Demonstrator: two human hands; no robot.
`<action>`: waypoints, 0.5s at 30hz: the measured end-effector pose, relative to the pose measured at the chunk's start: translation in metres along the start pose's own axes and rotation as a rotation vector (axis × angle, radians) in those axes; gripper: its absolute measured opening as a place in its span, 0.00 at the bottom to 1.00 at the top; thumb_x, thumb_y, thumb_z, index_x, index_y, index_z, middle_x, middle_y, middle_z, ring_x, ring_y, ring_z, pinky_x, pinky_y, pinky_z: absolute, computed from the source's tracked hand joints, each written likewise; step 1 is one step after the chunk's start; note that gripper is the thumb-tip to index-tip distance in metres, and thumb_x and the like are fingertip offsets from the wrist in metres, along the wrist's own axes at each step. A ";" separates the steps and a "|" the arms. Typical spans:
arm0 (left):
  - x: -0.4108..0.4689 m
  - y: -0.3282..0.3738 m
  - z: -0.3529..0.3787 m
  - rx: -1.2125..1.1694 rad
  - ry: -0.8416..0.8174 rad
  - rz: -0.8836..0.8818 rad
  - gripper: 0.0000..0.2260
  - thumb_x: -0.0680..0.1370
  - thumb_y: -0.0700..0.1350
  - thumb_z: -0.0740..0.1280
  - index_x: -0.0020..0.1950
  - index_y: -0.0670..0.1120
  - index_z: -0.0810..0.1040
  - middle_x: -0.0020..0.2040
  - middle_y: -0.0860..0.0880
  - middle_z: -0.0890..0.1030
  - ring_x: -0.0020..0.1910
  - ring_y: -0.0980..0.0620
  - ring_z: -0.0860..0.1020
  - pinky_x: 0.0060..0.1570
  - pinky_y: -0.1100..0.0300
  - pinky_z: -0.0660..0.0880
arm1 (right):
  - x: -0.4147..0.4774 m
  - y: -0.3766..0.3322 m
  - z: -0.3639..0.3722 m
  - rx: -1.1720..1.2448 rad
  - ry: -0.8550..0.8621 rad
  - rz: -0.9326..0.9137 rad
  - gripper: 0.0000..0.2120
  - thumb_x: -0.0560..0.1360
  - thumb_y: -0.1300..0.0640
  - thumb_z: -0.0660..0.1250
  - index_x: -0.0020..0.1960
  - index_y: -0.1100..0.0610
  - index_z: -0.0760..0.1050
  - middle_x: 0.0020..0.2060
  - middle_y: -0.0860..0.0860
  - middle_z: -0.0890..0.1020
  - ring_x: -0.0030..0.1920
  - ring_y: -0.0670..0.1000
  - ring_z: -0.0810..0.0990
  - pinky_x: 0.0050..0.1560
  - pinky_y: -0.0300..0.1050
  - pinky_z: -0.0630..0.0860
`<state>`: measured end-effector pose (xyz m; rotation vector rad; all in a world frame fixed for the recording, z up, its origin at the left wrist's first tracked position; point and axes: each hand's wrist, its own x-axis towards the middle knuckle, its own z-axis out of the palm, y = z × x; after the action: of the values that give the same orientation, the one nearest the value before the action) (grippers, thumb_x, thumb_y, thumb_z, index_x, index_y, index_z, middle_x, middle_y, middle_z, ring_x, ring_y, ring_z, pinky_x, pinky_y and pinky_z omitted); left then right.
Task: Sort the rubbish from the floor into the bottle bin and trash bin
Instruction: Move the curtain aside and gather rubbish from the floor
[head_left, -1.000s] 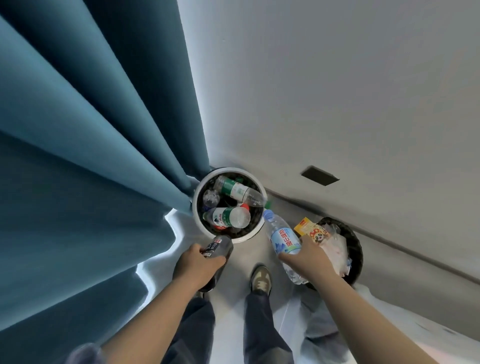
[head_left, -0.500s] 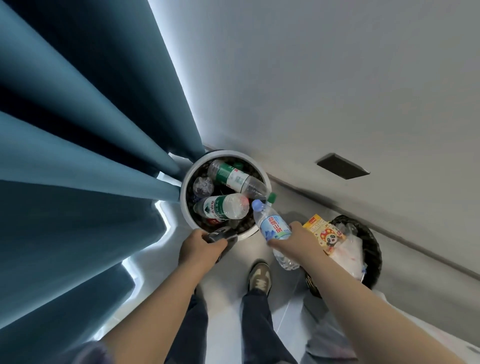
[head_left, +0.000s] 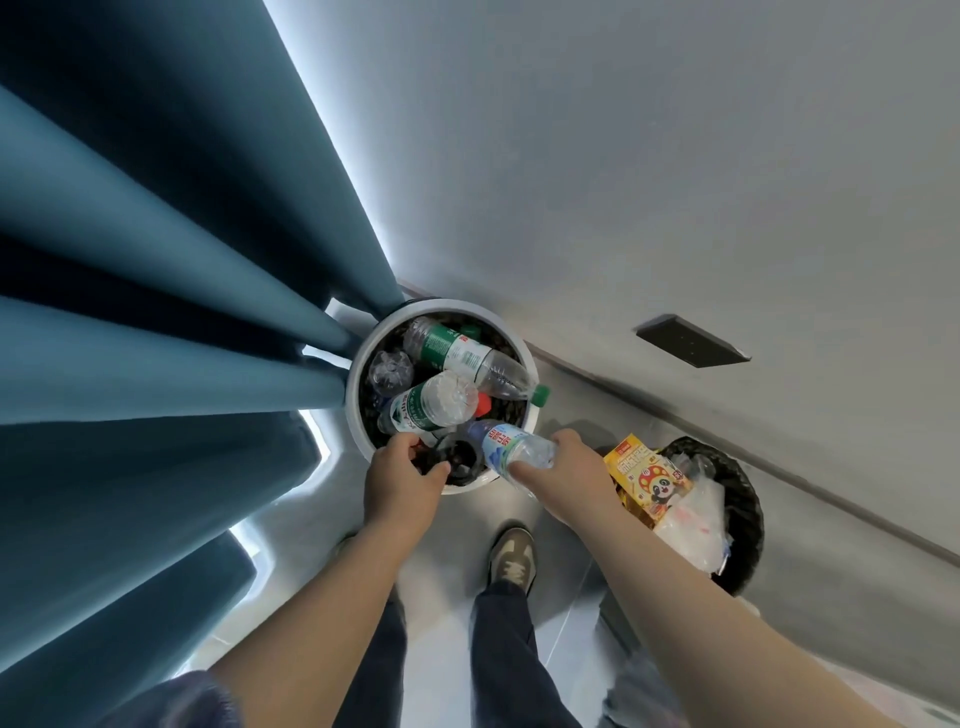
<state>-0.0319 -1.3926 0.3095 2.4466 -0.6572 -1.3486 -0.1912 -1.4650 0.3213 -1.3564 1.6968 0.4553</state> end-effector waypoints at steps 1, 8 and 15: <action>0.002 0.000 0.001 0.001 -0.001 -0.002 0.17 0.74 0.43 0.72 0.61 0.41 0.75 0.58 0.43 0.79 0.54 0.44 0.78 0.51 0.59 0.71 | 0.000 -0.001 0.003 0.003 0.031 -0.001 0.26 0.70 0.43 0.70 0.59 0.56 0.67 0.52 0.54 0.77 0.47 0.52 0.78 0.42 0.45 0.77; 0.010 -0.004 0.006 0.016 -0.032 -0.029 0.19 0.74 0.45 0.71 0.63 0.41 0.74 0.59 0.43 0.79 0.56 0.45 0.78 0.54 0.57 0.72 | -0.001 -0.011 0.014 -0.005 0.240 -0.064 0.25 0.73 0.44 0.68 0.63 0.56 0.66 0.57 0.55 0.73 0.54 0.55 0.75 0.48 0.45 0.72; 0.013 -0.010 0.000 0.040 -0.028 -0.028 0.15 0.74 0.45 0.71 0.59 0.42 0.76 0.56 0.45 0.81 0.55 0.45 0.78 0.51 0.60 0.71 | 0.005 -0.028 0.024 0.063 0.070 -0.126 0.18 0.79 0.55 0.62 0.67 0.60 0.68 0.64 0.57 0.73 0.65 0.56 0.71 0.63 0.46 0.67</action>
<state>-0.0239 -1.3908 0.2956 2.4815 -0.6655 -1.3960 -0.1557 -1.4598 0.3117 -1.4375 1.6565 0.2834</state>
